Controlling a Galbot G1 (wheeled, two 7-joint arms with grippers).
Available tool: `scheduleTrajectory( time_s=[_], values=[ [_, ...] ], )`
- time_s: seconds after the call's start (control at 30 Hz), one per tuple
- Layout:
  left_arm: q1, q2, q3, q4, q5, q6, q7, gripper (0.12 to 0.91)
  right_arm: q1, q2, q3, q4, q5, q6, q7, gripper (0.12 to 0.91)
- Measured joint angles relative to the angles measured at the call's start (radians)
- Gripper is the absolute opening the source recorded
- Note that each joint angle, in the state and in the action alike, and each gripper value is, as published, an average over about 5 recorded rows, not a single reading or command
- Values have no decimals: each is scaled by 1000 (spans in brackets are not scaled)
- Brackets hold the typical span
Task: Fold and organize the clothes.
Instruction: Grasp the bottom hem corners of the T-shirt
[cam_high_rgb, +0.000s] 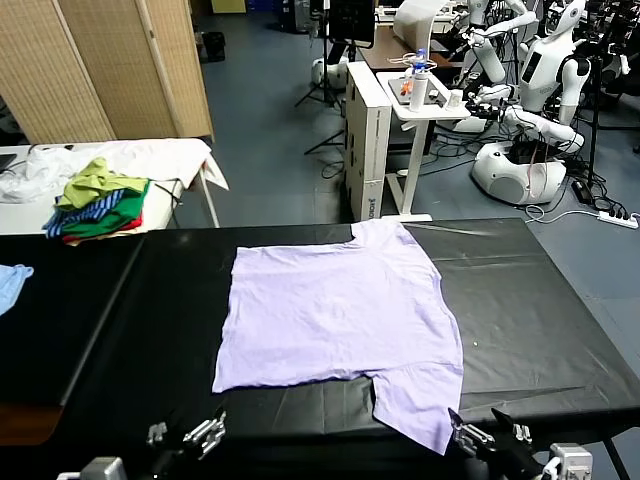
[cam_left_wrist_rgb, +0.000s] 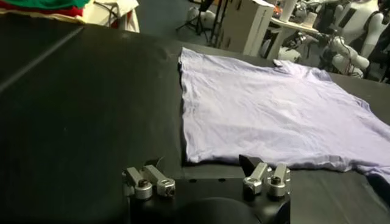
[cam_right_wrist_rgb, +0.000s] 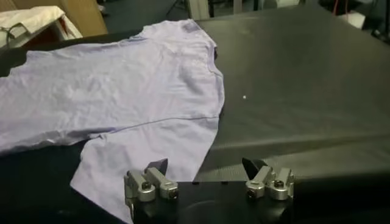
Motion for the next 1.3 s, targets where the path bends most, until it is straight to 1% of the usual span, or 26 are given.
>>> scheduleTrajectory(
  time_s=[0.17, 0.37, 0.47, 0.53, 0.63, 0.73, 0.83, 0.9, 0.93, 1.03, 1.07, 1.1, 1.17, 1.2, 1.27, 1.3],
  values=[
    [-28, -16, 12, 27, 12, -6, 0, 907, 20, 15, -36, -8, -32, 0, 5, 907],
    [-77, -37, 30, 81, -4, -14, 2, 907, 35, 36, -82, -19, -68, -2, 12, 901],
    [-100, -47, 38, 104, -9, -18, 3, 907, 38, 46, -99, -25, -72, -3, 18, 850],
    [-116, -54, 43, 118, -11, -19, 3, 904, 41, 52, -108, -31, -72, -4, 20, 797],
    [-134, -57, 48, 135, -11, -21, 3, 873, 42, 62, -120, -39, -72, -4, 22, 731],
    [-146, -58, 49, 148, -12, -24, 3, 807, 43, 69, -127, -47, -72, -3, 22, 663],
    [-155, -60, 51, 156, -12, -27, 4, 712, 41, 73, -128, -52, -72, -2, 23, 561],
    [-161, -64, 53, 161, -11, -28, 5, 635, 40, 75, -128, -54, -72, -2, 23, 475],
    [-164, -66, 55, 164, -10, -28, 5, 593, 39, 75, -127, -54, -72, -2, 23, 443],
    [-170, -74, 61, 173, -8, -30, 6, 427, 36, 76, -127, -56, -71, -2, 22, 257],
    [-171, -77, 63, 175, -6, -31, 8, 354, 35, 77, -127, -55, -71, -2, 22, 212],
    [-172, -79, 64, 177, -4, -31, 9, 301, 32, 77, -127, -54, -70, -2, 22, 167],
    [-172, -83, 68, 180, 0, -32, 11, 203, 26, 77, -124, -49, -69, -2, 22, 142],
    [-172, -85, 69, 181, 3, -32, 12, 174, 21, 76, -122, -45, -69, -2, 23, 138],
    [-171, -87, 70, 182, 8, -32, 11, 147, 7, 74, -113, -32, -68, -4, 26, 139],
    [-169, -88, 70, 182, 12, -32, 11, 149, -1, 73, -107, -24, -67, -7, 28, 140]
  ],
)
